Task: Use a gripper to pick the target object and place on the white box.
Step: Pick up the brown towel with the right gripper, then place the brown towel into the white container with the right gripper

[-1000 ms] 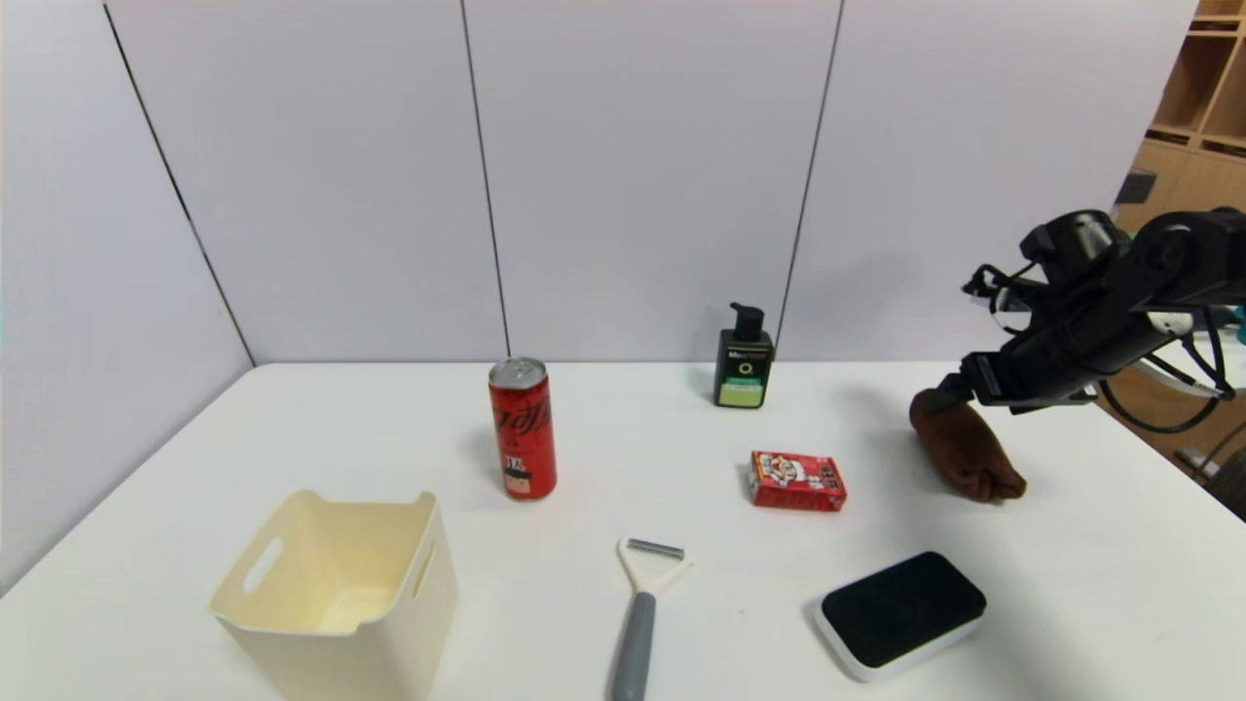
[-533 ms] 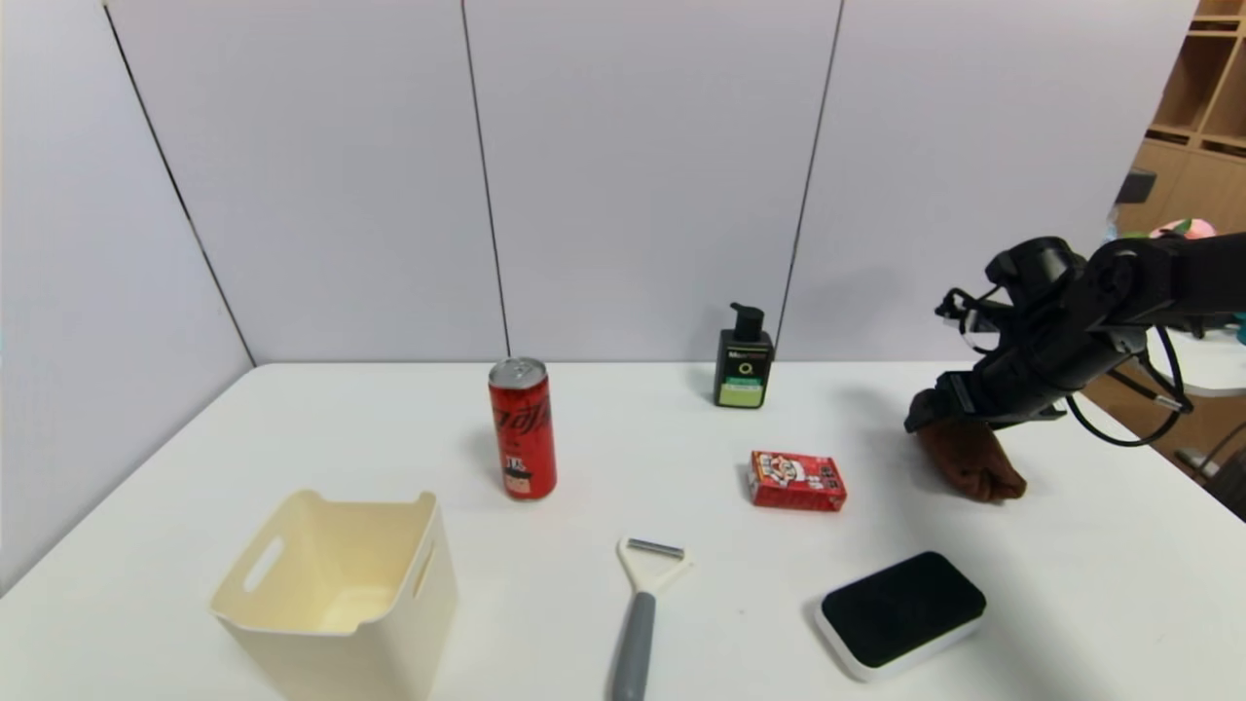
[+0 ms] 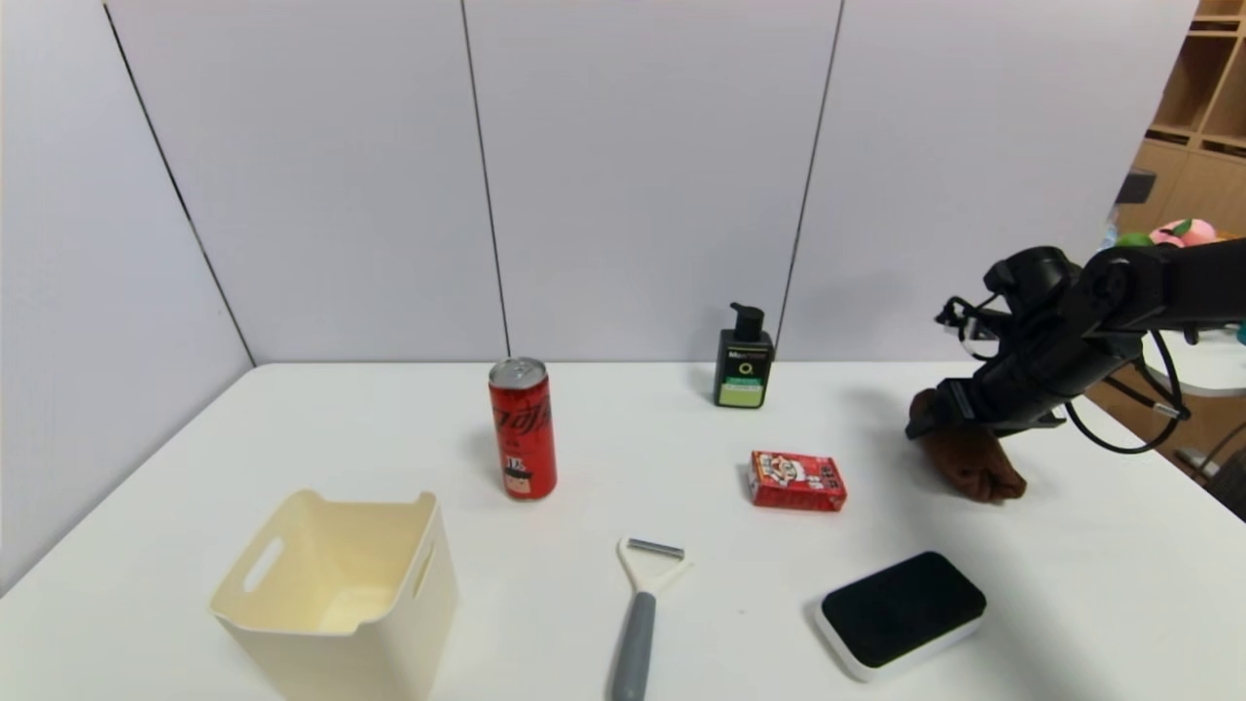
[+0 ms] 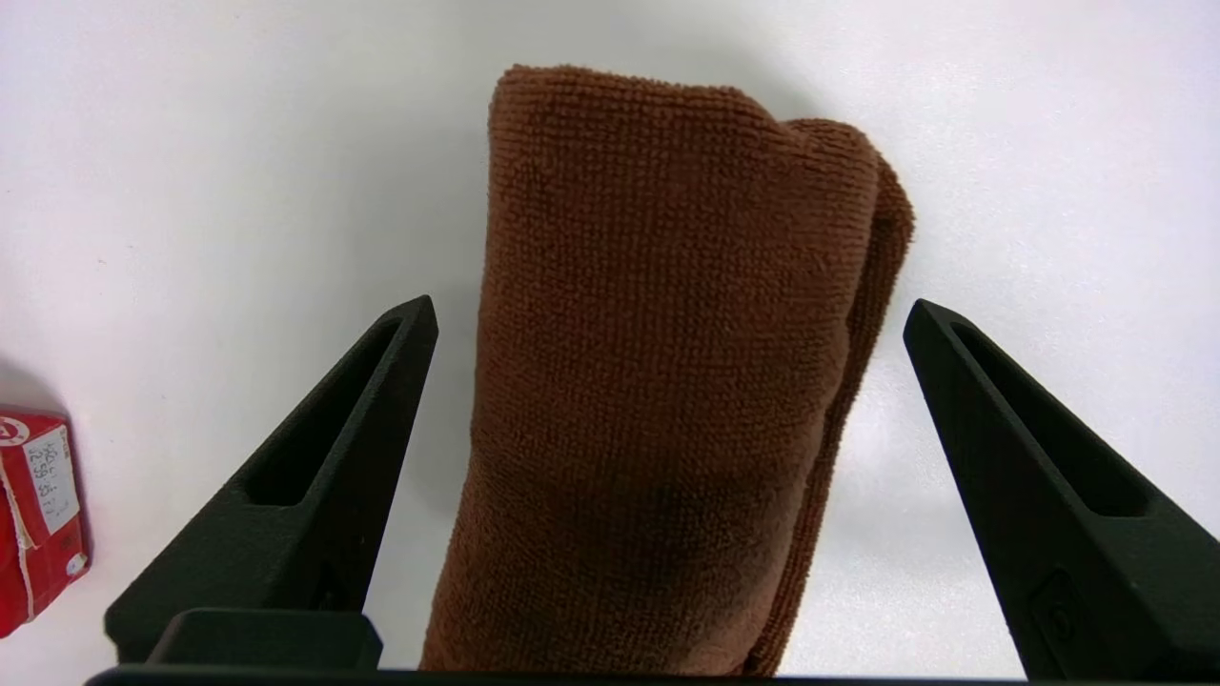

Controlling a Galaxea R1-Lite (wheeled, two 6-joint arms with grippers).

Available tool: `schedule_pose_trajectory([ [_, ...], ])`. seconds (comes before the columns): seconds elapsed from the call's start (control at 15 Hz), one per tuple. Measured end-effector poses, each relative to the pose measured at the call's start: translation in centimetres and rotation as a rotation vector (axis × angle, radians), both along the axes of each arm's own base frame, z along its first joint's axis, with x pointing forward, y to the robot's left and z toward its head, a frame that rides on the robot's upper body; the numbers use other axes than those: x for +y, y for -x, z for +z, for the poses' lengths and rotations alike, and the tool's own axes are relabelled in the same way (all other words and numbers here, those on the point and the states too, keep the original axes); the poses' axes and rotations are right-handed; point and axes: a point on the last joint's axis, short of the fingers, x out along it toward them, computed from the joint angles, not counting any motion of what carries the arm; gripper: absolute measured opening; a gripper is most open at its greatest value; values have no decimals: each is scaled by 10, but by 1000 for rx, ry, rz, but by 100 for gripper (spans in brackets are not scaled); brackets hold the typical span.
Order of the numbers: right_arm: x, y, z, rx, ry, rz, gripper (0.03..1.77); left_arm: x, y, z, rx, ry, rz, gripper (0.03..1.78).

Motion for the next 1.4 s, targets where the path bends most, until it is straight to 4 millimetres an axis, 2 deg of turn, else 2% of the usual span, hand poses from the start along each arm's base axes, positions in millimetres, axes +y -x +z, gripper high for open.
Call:
schedule_pose_trajectory([
  [0.27,6,-3,-6,13,16,10,108,0,0,0,0,0,0,169],
  [0.6,9,-6,-15,35,13,18,56,0,0,0,0,0,0,169],
  [1.13,16,-4,-25,-52,41,79,56,0,0,0,0,0,0,169],
  [1.27,18,-1,-16,-116,32,90,56,0,0,0,0,0,0,169],
  [1.4,23,-4,5,-267,-19,118,55,0,0,0,0,0,0,169],
])
